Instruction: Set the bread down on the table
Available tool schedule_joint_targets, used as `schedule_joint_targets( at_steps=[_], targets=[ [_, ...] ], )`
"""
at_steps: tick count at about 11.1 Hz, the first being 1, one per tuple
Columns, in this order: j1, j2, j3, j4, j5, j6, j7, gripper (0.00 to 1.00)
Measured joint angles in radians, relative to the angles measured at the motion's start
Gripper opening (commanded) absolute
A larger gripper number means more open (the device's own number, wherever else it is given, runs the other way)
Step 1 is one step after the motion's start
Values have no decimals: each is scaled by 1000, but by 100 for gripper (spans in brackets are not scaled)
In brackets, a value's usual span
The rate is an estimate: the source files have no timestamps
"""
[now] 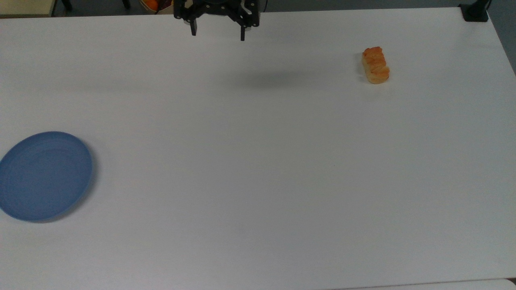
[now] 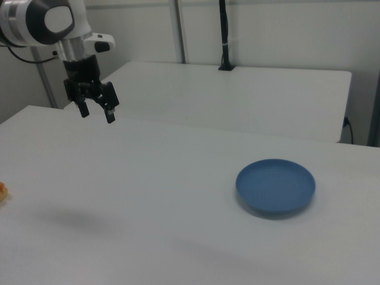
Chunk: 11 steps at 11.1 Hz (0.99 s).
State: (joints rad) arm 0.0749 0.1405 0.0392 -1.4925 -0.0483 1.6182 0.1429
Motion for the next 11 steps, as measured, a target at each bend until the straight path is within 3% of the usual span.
schedule_joint_targets(
  at_steps=[4,8,11],
  targets=[
    [-18,-31,-28,-78,1,20,-36,100],
    [-22,-78,-99,-110,98,30,-57,100],
    [-23,-95,-120,-113,115,31,-57,100]
  ],
)
